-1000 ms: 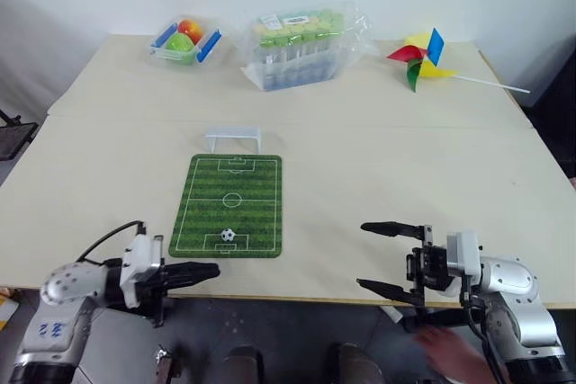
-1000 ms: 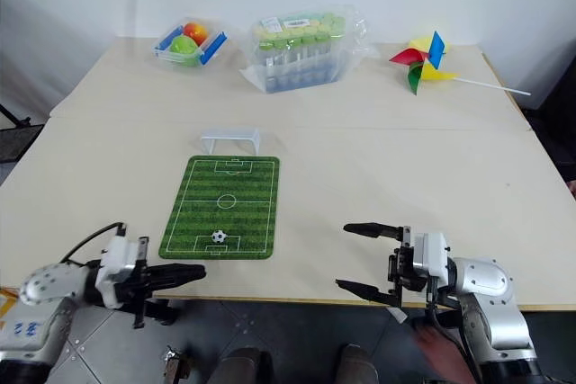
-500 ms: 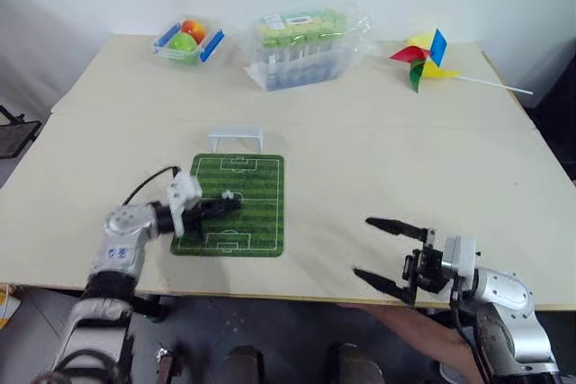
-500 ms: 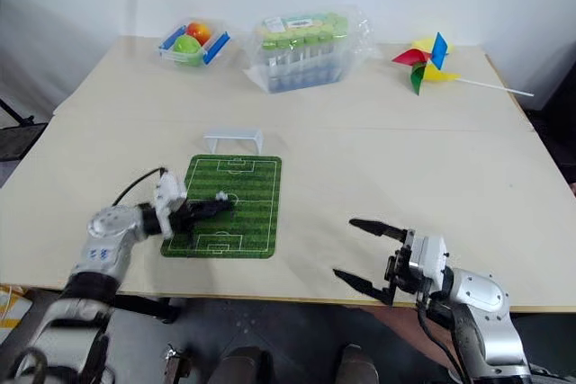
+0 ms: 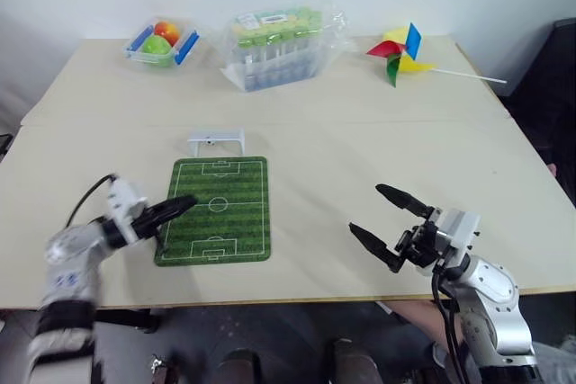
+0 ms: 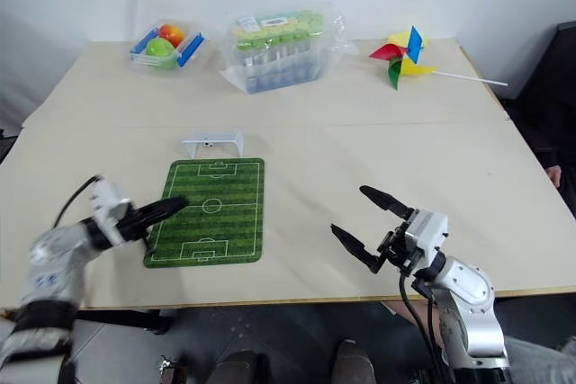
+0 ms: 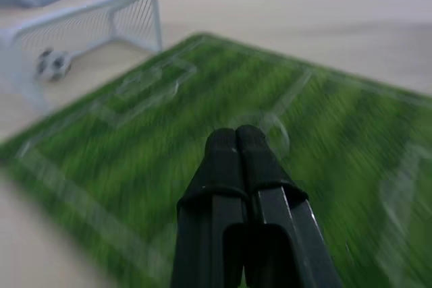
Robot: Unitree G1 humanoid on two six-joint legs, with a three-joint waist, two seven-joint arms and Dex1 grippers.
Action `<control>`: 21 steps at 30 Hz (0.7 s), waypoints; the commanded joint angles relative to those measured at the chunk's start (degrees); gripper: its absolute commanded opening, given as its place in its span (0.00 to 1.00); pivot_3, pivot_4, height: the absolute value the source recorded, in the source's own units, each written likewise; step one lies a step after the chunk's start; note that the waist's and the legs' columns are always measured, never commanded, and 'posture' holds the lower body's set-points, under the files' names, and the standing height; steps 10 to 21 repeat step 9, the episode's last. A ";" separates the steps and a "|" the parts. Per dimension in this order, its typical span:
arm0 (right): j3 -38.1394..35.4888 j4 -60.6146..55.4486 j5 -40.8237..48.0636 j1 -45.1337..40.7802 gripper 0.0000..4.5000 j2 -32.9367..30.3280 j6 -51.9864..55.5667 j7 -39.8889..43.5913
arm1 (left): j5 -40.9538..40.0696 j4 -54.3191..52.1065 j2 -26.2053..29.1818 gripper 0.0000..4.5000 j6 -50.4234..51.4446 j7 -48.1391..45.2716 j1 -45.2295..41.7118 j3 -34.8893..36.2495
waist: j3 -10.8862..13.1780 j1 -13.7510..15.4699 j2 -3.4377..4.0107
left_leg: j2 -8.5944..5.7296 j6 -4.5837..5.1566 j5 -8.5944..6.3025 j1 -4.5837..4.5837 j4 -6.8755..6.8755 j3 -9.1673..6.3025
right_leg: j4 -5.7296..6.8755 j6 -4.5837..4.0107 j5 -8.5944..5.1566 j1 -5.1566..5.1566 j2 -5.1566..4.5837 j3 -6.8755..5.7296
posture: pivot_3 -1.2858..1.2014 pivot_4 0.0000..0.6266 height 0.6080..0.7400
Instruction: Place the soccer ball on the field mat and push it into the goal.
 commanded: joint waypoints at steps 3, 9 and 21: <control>-1.49 -0.04 0.25 -0.14 1.00 -0.52 -2.08 0.19 | -2.92 -14.42 0.51 0.01 6.58 9.37 11.75 9.00 | 0.00 1.17 0.01 | 0.02 0.00 0.00 0.01 0.05 0.01 | 0.03 -0.05 0.03 0.00 0.00 0.00 | 0.52 0.24 1.00; -2.21 2.33 -0.04 -1.24 1.00 -0.08 -3.28 -0.33 | -2.84 -20.89 -2.92 0.01 7.32 18.19 21.43 16.86 | 0.00 1.23 0.01 | 0.05 -0.03 -0.02 0.03 0.02 0.04 | 0.02 -0.08 0.04 -0.02 0.01 0.02 | 0.52 0.24 1.00; -2.21 2.33 -0.04 -1.24 1.00 -0.08 -3.28 -0.33 | -2.84 -20.89 -2.92 0.01 7.32 18.19 21.43 16.86 | 0.00 1.23 0.01 | 0.05 -0.03 -0.02 0.03 0.02 0.04 | 0.02 -0.08 0.04 -0.02 0.01 0.02 | 0.52 0.24 1.00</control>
